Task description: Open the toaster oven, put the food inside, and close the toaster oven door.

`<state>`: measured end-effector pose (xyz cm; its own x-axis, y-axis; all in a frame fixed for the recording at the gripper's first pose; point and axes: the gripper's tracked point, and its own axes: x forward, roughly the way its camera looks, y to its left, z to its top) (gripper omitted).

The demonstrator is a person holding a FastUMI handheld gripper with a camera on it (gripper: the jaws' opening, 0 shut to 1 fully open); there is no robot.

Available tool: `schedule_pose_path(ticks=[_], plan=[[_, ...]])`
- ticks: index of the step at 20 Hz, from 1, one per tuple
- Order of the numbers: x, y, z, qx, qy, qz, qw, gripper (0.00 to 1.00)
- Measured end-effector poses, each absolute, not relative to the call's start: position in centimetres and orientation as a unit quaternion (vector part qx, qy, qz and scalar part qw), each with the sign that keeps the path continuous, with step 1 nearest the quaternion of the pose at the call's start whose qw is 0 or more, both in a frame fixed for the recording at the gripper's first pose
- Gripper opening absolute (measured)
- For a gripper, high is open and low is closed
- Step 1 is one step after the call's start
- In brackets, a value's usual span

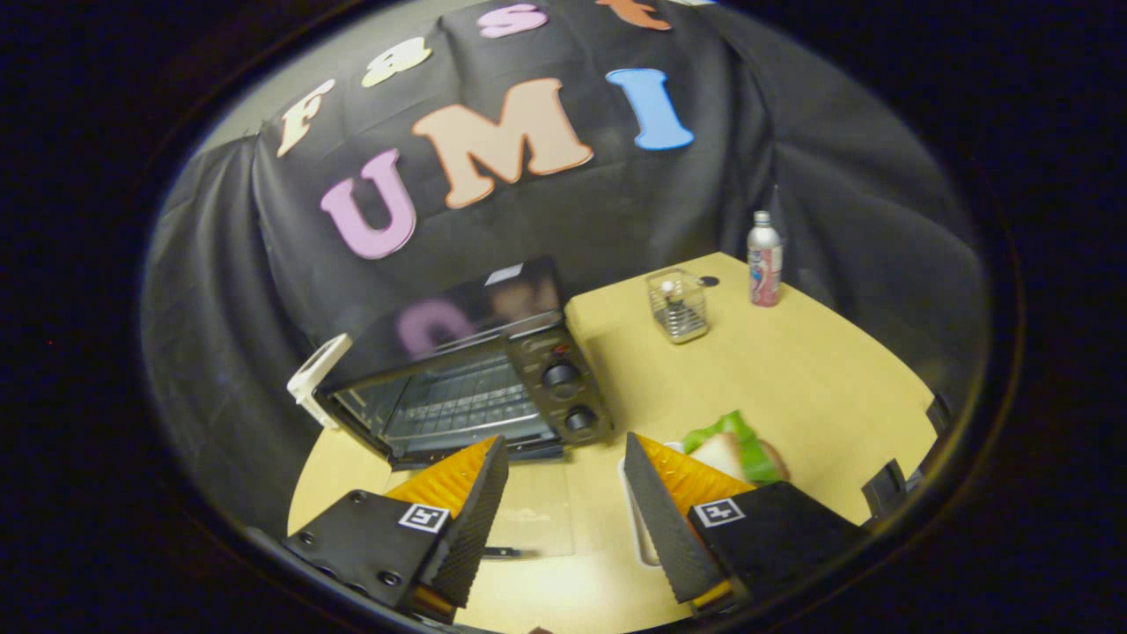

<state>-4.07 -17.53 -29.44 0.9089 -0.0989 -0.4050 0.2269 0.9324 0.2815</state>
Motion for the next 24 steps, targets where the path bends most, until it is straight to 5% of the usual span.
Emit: schedule_pose_path(ticks=[7,24], plan=[[-5.3,-26.0,-29.1,0.241,0.141,-0.129,0.951,0.86],[-7.0,-24.8,-40.2,0.321,0.261,-0.102,0.905,0.80]])
